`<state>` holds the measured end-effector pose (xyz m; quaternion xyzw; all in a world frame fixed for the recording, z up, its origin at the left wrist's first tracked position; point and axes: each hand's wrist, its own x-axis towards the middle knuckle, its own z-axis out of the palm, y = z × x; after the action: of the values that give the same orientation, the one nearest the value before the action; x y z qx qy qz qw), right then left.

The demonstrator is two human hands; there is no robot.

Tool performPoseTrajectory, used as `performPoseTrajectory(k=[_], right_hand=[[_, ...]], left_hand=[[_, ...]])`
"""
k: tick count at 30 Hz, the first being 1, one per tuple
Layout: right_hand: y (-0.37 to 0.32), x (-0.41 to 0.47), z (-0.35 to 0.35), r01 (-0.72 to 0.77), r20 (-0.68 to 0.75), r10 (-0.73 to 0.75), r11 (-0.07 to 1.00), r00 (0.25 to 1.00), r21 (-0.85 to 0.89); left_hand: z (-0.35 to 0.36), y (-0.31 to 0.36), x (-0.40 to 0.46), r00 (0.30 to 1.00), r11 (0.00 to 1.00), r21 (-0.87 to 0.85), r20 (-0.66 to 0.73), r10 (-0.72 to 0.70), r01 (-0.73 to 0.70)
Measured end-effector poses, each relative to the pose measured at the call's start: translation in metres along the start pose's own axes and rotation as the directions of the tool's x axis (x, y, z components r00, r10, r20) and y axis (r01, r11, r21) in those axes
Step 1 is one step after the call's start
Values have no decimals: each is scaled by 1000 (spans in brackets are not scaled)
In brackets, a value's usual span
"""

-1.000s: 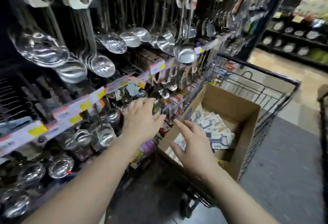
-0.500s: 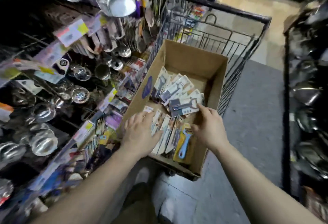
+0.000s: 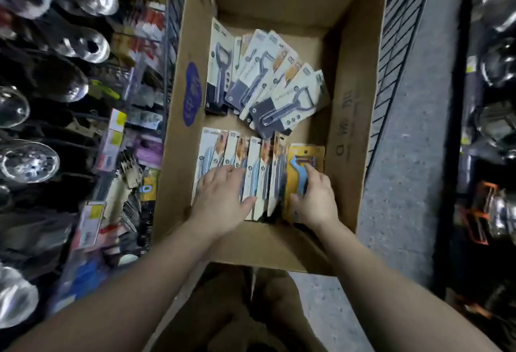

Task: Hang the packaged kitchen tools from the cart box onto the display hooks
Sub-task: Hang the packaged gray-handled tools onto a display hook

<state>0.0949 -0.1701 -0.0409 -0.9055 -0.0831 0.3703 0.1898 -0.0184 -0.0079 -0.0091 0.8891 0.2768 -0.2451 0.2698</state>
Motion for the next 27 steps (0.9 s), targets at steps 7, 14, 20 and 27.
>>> performPoseTrajectory(k=[7,14,20,27], right_hand=[[18,9,43,-228,26,226,965,974,133],[19,25,45,-341,63,337,900,939,272],[14,41,60,-388,32,391,897,920,212],[16,55,55,-403,-16,413,894,910,196]], left_hand=[[3,2,64,998,998,23,43,55,-56],[21,13,104,995,997,22,73,75,-77],[61,24,109,983,996,-87,185,-6,23],[77,21,114,977,973,-207,203,-62,104]])
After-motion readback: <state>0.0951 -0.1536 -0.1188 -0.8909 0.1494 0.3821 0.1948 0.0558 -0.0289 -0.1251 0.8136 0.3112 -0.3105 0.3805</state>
